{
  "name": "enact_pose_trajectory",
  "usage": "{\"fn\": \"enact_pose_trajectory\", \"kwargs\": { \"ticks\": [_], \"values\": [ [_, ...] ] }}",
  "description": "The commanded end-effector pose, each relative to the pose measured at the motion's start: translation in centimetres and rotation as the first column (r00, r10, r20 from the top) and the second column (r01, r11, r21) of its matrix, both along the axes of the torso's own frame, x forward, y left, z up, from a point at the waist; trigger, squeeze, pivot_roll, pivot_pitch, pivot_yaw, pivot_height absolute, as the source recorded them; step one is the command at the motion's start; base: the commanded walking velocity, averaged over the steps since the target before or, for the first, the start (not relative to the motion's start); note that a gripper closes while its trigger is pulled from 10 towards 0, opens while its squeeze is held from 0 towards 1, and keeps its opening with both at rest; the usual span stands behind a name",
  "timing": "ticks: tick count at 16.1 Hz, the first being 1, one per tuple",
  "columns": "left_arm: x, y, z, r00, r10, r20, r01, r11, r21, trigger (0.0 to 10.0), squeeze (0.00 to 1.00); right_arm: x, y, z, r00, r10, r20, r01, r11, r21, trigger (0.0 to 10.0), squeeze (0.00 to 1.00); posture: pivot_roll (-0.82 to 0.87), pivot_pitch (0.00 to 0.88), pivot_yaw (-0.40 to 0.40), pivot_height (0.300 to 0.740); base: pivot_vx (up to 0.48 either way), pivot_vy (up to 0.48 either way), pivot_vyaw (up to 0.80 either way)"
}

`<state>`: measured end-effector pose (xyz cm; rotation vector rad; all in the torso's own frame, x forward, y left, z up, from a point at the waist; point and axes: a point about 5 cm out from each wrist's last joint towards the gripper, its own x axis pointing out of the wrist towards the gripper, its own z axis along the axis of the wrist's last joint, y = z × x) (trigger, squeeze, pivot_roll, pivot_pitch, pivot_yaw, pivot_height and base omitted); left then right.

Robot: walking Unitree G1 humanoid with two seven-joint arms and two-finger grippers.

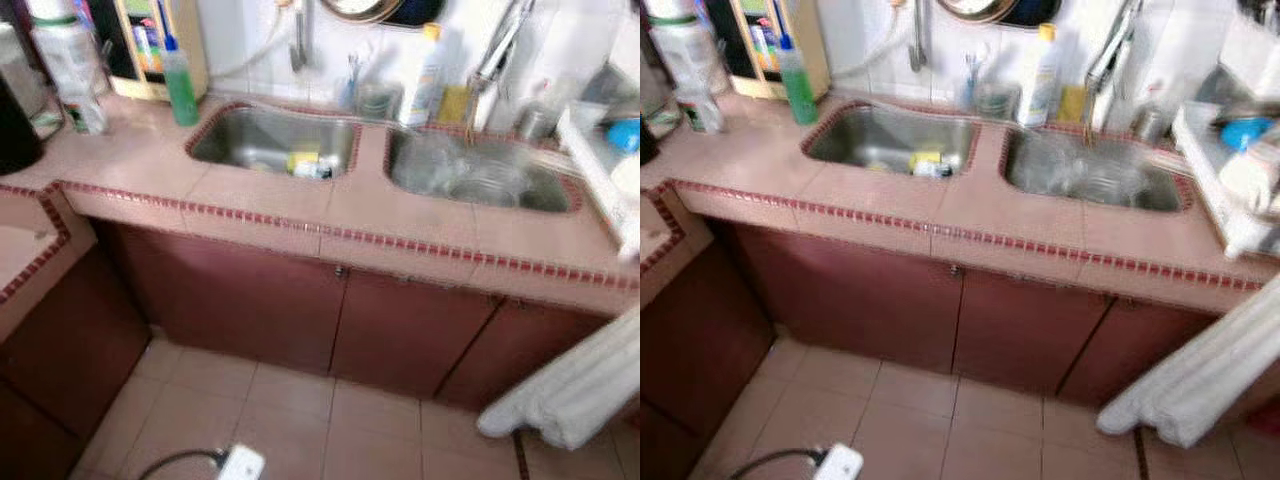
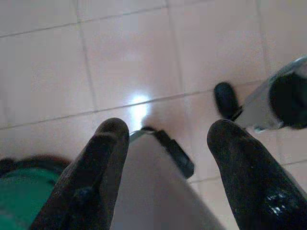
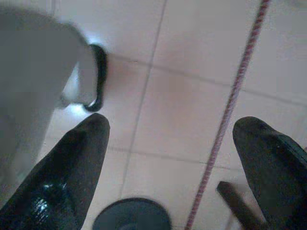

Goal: Kitchen organization

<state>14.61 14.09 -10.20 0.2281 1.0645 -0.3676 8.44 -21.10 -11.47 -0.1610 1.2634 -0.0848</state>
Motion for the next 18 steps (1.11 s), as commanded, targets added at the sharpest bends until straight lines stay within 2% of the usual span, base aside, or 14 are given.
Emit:
{"fn": "enact_pose_trajectory", "kwargs": {
  "ticks": [1, 3, 9, 15, 18],
  "values": [
    [-0.63, 0.79, -0.23, 1.0, 0.007, -0.023, -0.007, 1.0, 0.02, 10.0, 0.0, 0.02, 0.36, -0.06, 1.0, -0.009, 0.002, 0.009, 1.0, 0.014, 10.0, 0.0, -0.07, 0.0, -0.04, 0.74, 0.0, -0.277, 0.0],
    [-0.66, 0.83, -0.24, 0.999, 0.024, -0.024, -0.024, 1.0, 0.01, 10.0, 0.0, -0.06, 0.36, -0.08, 1.0, -0.017, -0.001, 0.017, 1.0, 0.017, 10.0, 0.0, -0.07, 0.0, -0.041, 0.74, 0.0, 0.0, 0.0],
    [-0.4, 0.82, -0.14, 0.999, 0.035, -0.022, -0.035, 0.999, 0.0, 10.0, 0.0, -0.1, 0.38, -0.09, 1.0, -0.015, -0.001, 0.015, 1.0, 0.021, 10.0, 0.0, -0.07, 0.0, -0.042, 0.74, 0.0, 0.0, -0.55],
    [-0.45, 1.03, -0.17, 0.999, 0.04, -0.027, -0.04, 0.999, 0.006, 10.0, 0.0, -0.03, 0.41, -0.08, 1.0, 0.001, -0.002, -0.001, 1.0, 0.019, 10.0, 0.0, -0.06, 0.0, -0.042, 0.74, 0.0, 0.0, 0.8],
    [-0.56, 1.16, -0.2, 0.999, 0.04, -0.03, -0.039, 0.999, 0.01, 10.0, 0.0, -0.1, 0.46, -0.1, 1.0, -0.027, -0.003, 0.028, 0.999, 0.027, 10.0, 0.0, -0.06, 0.0, -0.041, 0.74, 0.0, 0.0, -0.48]
  ]
}}
